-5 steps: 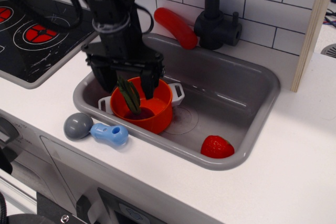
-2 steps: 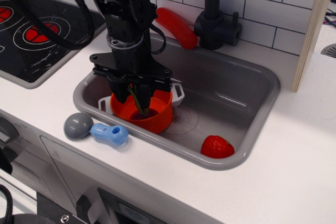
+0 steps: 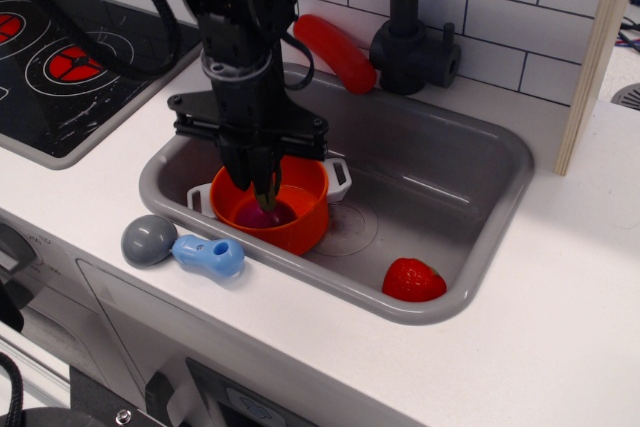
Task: Take beet from pot sink
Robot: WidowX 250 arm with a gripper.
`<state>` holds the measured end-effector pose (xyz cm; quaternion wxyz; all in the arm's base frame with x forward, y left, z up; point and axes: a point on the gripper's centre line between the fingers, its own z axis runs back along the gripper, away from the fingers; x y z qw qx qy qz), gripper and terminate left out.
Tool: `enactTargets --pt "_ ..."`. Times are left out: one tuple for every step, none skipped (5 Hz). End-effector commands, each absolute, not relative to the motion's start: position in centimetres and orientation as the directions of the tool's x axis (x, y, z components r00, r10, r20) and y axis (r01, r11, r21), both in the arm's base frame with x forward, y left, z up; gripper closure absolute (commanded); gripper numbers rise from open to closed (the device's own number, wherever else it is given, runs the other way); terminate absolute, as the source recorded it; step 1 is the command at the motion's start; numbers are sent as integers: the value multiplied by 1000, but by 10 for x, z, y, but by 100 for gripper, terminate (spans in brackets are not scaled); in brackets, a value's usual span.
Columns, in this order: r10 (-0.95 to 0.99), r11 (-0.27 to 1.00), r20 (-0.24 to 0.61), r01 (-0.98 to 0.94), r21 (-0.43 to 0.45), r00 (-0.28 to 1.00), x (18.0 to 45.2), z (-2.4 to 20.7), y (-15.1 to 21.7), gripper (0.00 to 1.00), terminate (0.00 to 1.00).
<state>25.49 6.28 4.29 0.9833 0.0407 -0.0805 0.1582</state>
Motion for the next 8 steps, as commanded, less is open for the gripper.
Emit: enactTargets --pt "437 884 398 -467 -26 806 272 89 69 100 0" --pt "492 860 364 -506 -61 791 269 123 60 100 0" --pt "539 838 298 -539 -89 788 269 145 47 100 0" --pt "506 861 255 -499 -97 824 268 146 26 100 0" --pt "478 877 247 -475 -77 843 271 133 2 100 0" --pt "468 881 249 -471 -52 848 278 113 -10 100 0" --pt "459 886 247 -462 -51 854 276 99 -14 100 0" --pt "433 896 267 -444 -22 861 272 86 -14 100 0"
